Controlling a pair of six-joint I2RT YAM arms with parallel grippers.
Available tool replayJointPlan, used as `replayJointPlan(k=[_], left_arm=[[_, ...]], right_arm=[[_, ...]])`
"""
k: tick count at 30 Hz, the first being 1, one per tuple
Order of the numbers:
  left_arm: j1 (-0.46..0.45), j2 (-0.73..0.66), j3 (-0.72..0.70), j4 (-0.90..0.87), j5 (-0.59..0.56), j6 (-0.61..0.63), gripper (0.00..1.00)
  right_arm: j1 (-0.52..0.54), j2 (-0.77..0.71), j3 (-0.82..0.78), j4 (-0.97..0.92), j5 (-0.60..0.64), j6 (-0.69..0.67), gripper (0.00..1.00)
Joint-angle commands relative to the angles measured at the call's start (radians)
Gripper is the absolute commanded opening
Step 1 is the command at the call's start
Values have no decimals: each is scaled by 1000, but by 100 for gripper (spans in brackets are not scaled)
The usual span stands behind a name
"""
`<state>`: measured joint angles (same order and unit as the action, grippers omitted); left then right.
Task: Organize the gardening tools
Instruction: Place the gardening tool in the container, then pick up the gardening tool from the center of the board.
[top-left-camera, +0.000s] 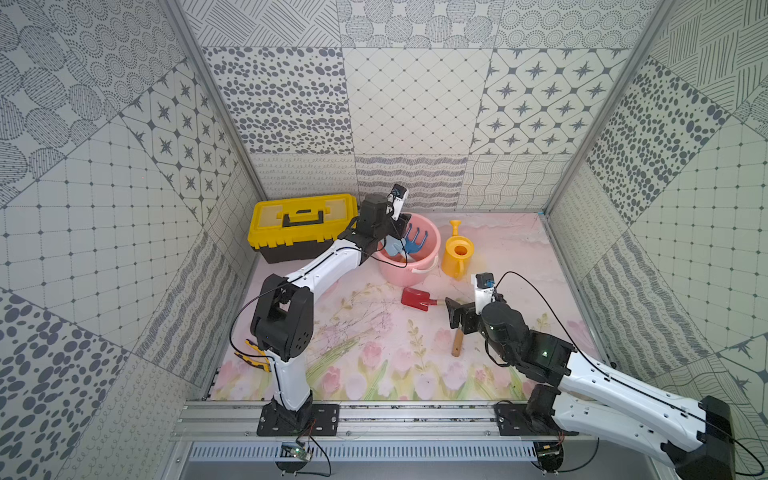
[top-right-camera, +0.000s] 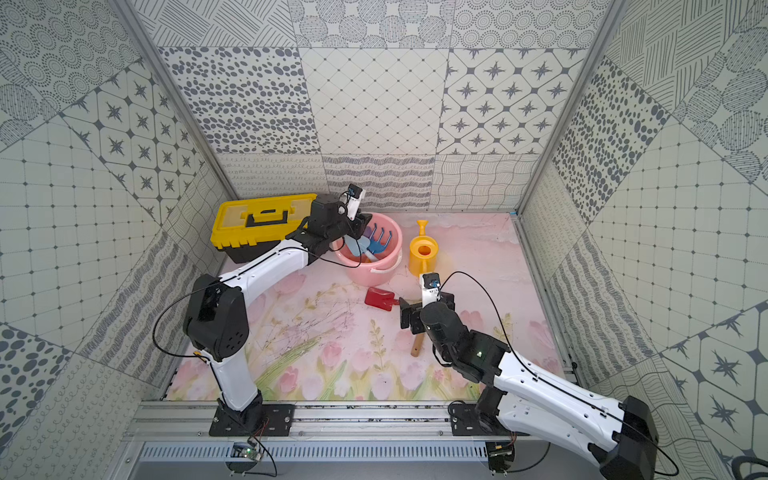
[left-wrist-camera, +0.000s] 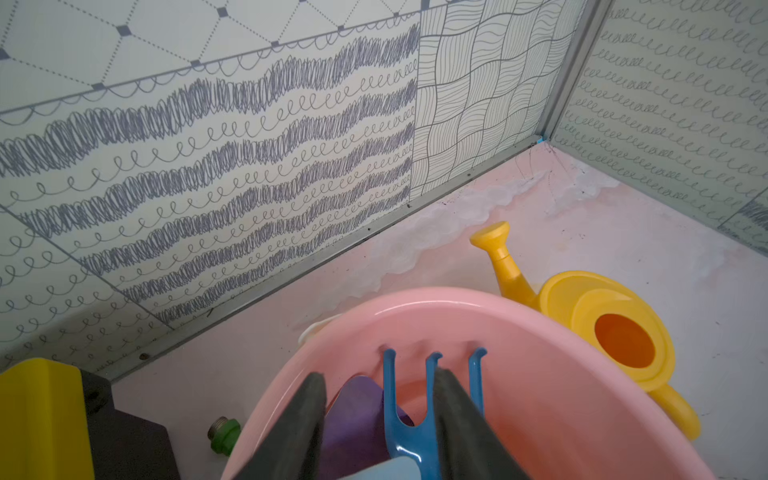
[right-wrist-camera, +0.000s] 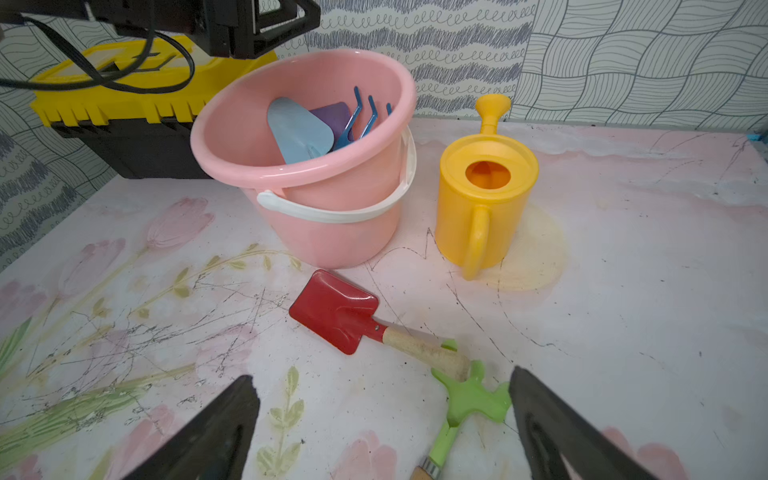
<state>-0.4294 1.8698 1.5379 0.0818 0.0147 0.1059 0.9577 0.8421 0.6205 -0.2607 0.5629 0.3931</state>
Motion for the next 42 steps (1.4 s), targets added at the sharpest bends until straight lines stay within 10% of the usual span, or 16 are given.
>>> replayJointPlan(k=[1,5,15,26,42], left_arm=[[9,-44,-4,67,52,-142,80],[6,-107,-44,65,57,-282,99],[-91,-339,-292,139,-23,-600,100],[-153,-715,-800,167,-98,-730,99],[-254,-1088,-1068,68,-211,-730,99]], right_arm=[[-4,3,21,15,14,0,97],[-5,14,22,16,8,-2,97],[-8,79,-31,124,-13,-62,97],[-57,179,-56,153,-14,-52,97],[-265,515,7,195,-252,-6,97]])
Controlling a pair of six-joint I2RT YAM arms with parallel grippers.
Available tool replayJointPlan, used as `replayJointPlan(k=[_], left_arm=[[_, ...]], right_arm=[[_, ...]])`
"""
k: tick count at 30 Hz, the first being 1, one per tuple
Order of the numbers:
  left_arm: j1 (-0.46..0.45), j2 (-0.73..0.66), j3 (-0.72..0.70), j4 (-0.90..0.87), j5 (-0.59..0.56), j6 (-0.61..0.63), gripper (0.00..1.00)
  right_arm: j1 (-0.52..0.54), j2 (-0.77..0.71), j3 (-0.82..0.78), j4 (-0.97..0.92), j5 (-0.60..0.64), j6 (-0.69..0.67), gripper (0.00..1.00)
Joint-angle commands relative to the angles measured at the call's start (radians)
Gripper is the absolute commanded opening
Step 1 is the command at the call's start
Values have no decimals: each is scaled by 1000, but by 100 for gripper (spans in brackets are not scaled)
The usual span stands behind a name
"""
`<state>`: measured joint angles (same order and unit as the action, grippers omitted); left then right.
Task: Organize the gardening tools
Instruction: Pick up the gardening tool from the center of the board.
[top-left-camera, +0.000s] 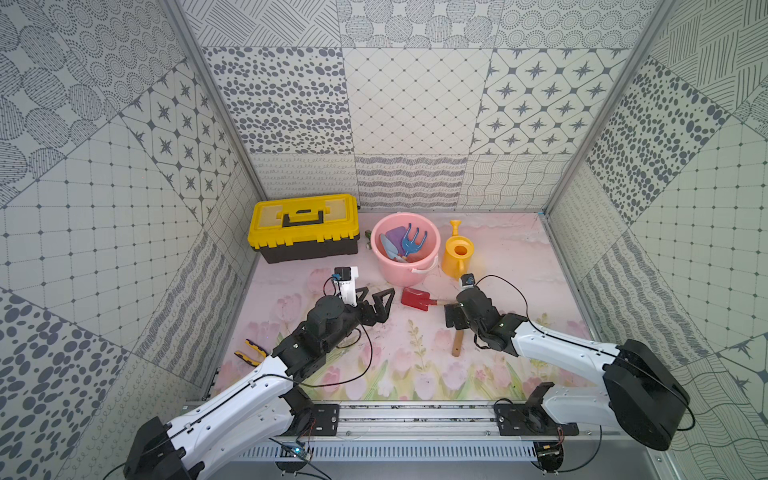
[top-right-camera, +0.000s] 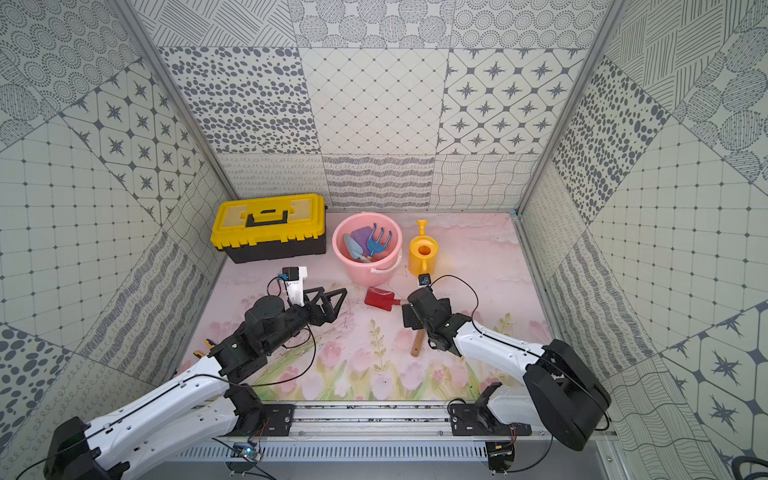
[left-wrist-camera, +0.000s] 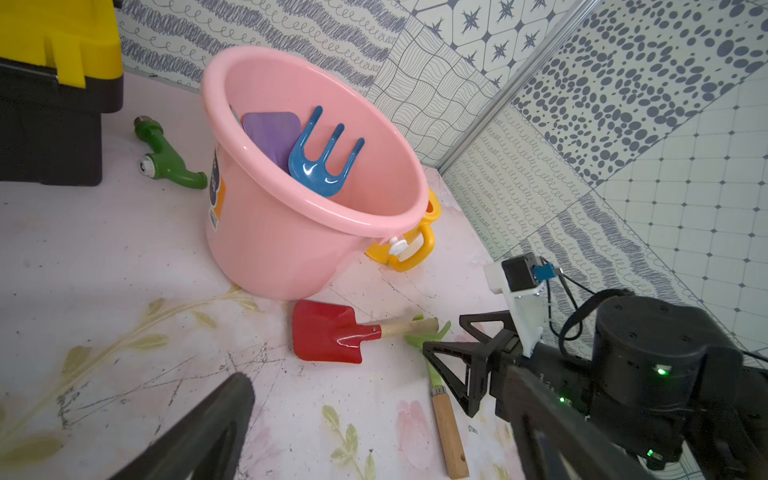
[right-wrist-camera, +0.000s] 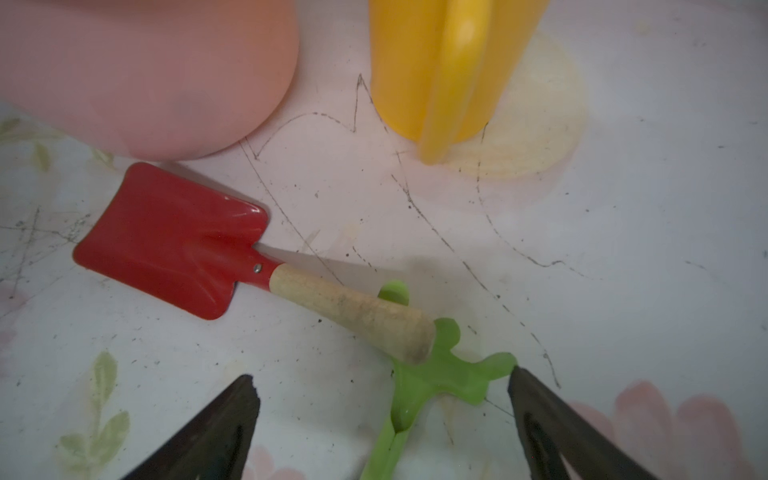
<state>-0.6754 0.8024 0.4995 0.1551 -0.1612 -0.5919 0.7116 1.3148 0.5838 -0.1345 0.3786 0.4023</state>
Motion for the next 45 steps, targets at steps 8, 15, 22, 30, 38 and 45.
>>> replayJointPlan(k=[8,15,22,30,38,45], left_arm=[[-12,-1,-27,-1,-8,-63,100],[-12,17,-23,-2,0,-68,99],[-12,18,-19,-17,-22,-65,99],[-12,14,-18,-22,-31,-65,99],[-12,28,-17,-20,-25,-71,99],[-13,26,-17,-22,-29,-70,99]], right_arm=[[-67,170,133,100,-89,-35,97],[-70,285,198,78,-114,-37,97],[23,245,166,68,-107,-58,97],[142,193,120,43,-79,-15,93],[222,146,96,17,-74,-15,87],[226,186,123,-34,15,-21,86]])
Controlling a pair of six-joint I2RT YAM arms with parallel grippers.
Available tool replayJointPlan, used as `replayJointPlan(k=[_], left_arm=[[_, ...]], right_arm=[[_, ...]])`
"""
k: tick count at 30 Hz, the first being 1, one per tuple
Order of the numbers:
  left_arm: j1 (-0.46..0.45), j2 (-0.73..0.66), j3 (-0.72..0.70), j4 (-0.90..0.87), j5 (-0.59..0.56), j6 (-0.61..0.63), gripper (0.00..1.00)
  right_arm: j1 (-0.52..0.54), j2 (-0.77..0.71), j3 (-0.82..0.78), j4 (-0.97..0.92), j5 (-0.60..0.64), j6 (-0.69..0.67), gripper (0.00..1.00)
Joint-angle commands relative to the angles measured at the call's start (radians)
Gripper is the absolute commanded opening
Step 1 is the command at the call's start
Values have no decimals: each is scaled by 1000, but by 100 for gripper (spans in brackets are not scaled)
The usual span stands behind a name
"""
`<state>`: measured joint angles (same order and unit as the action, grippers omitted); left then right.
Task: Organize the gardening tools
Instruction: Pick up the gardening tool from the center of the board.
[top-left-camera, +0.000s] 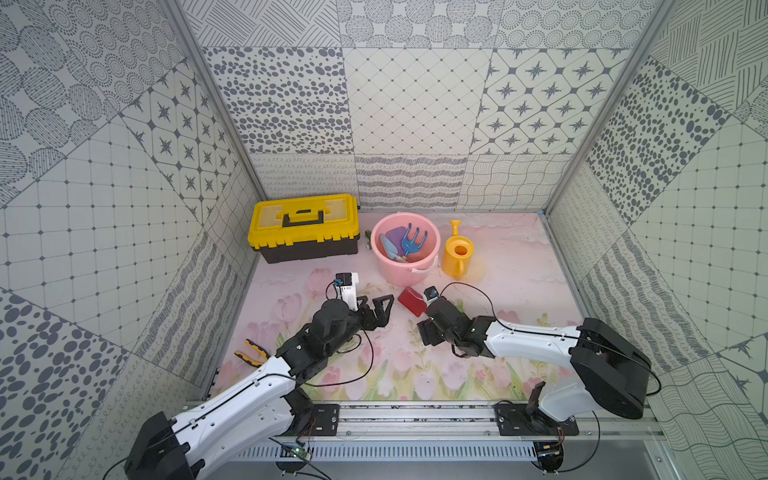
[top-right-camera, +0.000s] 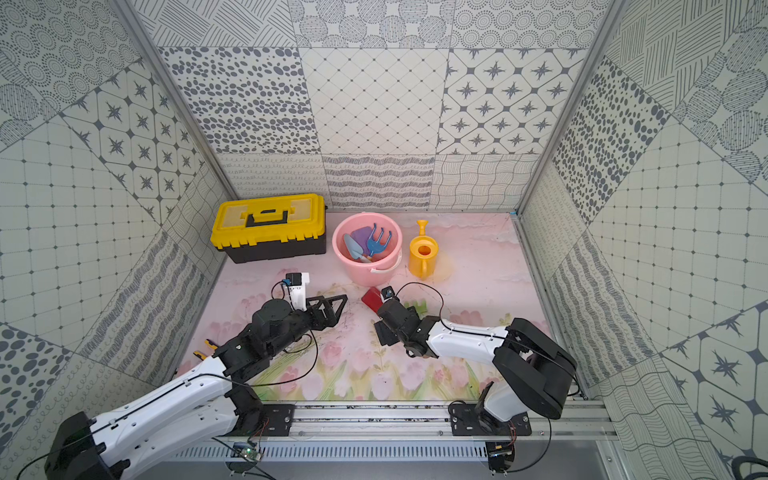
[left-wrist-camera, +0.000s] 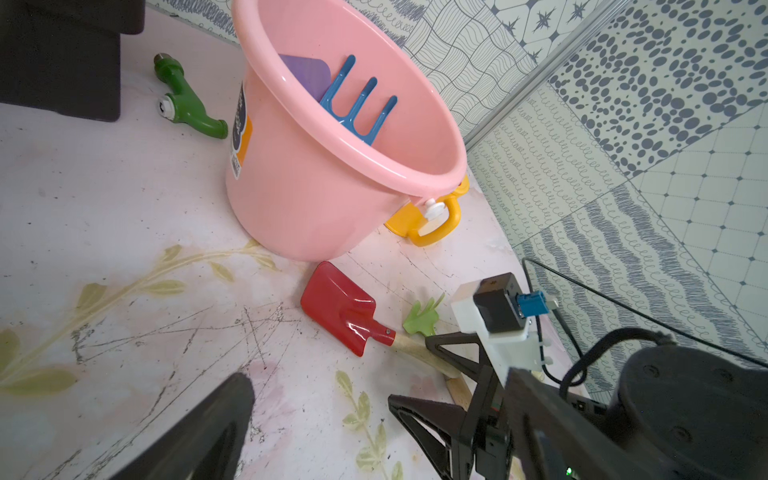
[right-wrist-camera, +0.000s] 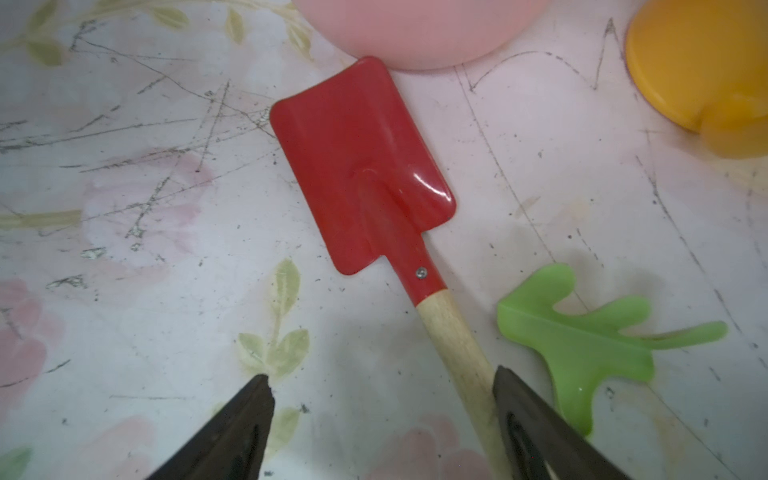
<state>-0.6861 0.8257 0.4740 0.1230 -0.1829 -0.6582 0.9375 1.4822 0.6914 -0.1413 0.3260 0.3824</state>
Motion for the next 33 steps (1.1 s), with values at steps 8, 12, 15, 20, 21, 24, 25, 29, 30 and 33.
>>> replayJointPlan(k=[8,12,15,20,21,24,25,29,30,33], left_arm=[[-1,9,11,9,2,-5,99],[-1,4,11,9,1,-7,100],[-2,5,12,7,1,-15,99],[-2,13,30,-19,10,-9,99],[-1,17,37,-26,11,-9,100],[-2,22,37,-33,0,-22,100],[-2,22,37,-33,-2,-23,100],[-1,31,55,-62,1,-27,100],[-1,36,59,-69,-8,-36,99],[-2,41,64,-102,-65,-75,99]], right_arm=[[-33,50,22,-47,20,18,81],[-32,63,18,-42,-76,10,65],[-29,70,11,-40,-93,13,53],[-28,48,3,-36,-83,16,35],[-29,41,0,-35,-86,16,30],[-27,23,-11,-32,-92,18,12],[-25,17,-15,-32,-94,19,6],[-6,-41,-40,-33,-99,20,0],[1,-61,-48,-34,-101,17,0],[27,-117,-70,-35,-111,3,0]])
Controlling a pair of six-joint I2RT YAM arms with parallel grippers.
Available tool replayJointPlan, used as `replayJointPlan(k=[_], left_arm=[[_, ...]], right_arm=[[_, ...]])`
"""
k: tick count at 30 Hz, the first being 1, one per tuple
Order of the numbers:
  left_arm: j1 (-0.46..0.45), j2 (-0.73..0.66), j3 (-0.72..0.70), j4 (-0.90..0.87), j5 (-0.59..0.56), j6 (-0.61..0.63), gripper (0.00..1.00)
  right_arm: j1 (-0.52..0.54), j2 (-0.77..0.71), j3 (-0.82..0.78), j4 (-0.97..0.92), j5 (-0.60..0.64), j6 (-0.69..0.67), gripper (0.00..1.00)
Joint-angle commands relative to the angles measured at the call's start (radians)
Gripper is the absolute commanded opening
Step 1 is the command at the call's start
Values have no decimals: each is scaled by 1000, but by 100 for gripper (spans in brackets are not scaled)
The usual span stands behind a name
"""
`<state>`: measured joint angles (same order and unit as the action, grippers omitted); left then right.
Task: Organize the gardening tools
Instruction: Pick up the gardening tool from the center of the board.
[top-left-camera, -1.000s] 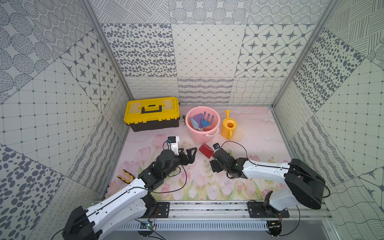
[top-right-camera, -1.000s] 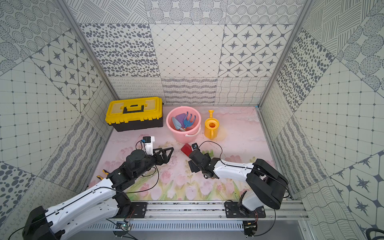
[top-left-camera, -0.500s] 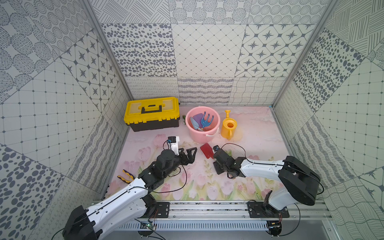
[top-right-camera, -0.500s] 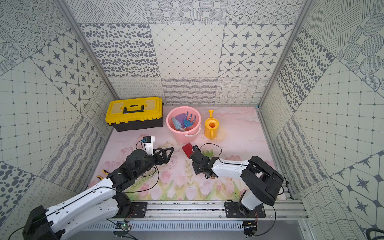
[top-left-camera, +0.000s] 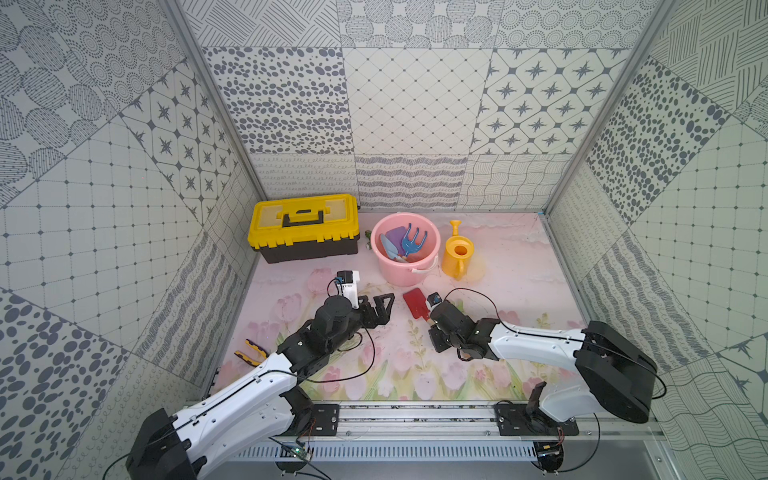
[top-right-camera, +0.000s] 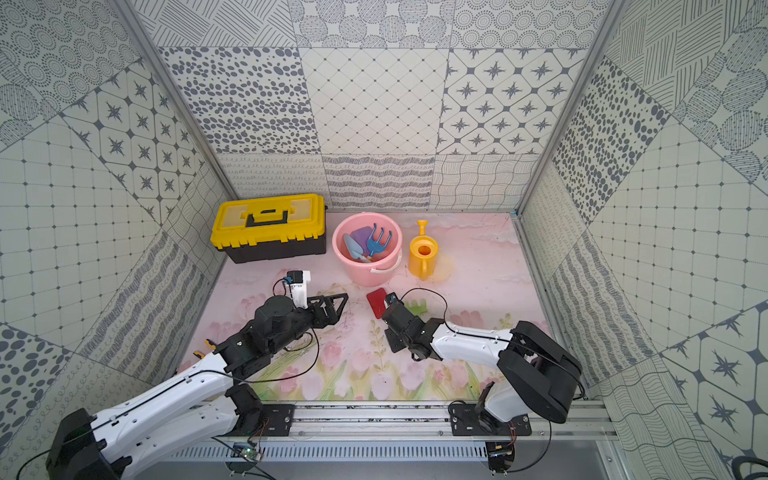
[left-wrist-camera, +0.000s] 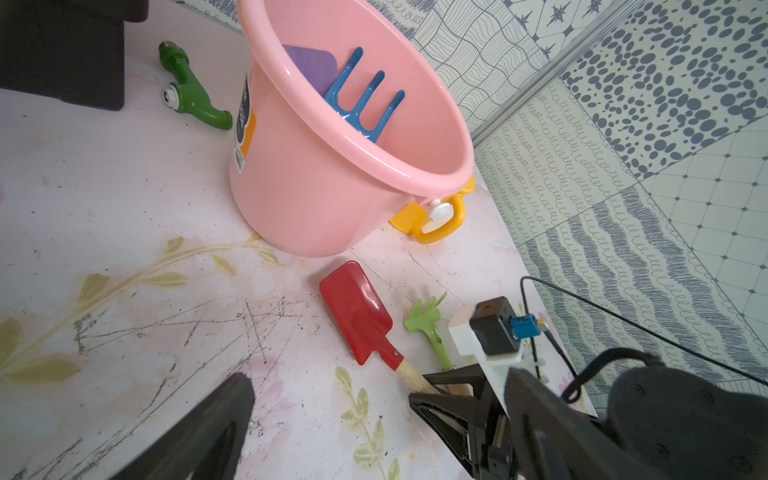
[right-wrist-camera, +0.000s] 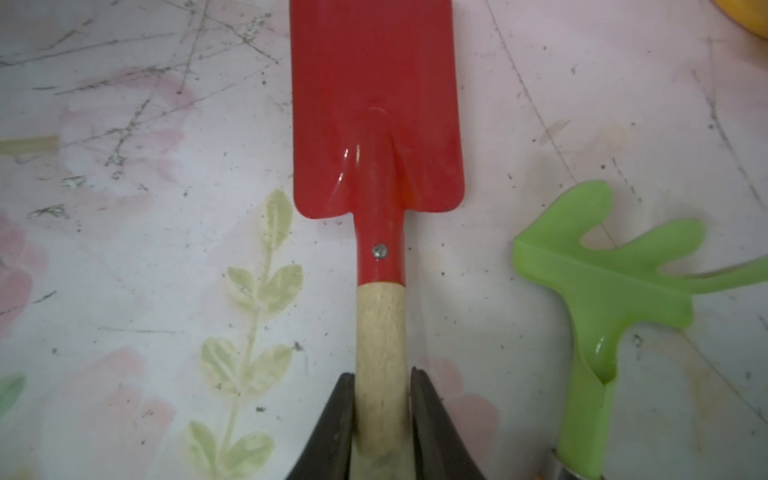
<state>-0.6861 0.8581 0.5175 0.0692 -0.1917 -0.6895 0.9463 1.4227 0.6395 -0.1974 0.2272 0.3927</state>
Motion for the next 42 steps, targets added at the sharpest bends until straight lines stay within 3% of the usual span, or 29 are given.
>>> replayJointPlan(k=[1,5,9,14,22,26,32,42], left_arm=[[-1,5,13,-36,-56,-37,99],[-1,-28,-27,31,-28,-19,100],[-1,-75,-35,-13,-30,-59,97],[-2,-148,-45,-55,43,-126,87],[0,-122,-51,-83,132,-193,71],[-1,-64,-68,-17,169,-219,63],[-1,4,-62,102,240,-259,61],[-1,-12,-52,163,196,-241,51]], right_arm=[[29,-76,-24,20,-11,-14,0],[96,-142,-37,35,0,-57,0],[187,-178,-16,53,41,-125,0],[272,-195,16,84,143,-199,0],[275,-316,-52,157,244,-188,0],[274,-402,-93,179,260,-185,0],[273,-413,-114,173,270,-180,0],[273,-405,-115,171,274,-172,0]])
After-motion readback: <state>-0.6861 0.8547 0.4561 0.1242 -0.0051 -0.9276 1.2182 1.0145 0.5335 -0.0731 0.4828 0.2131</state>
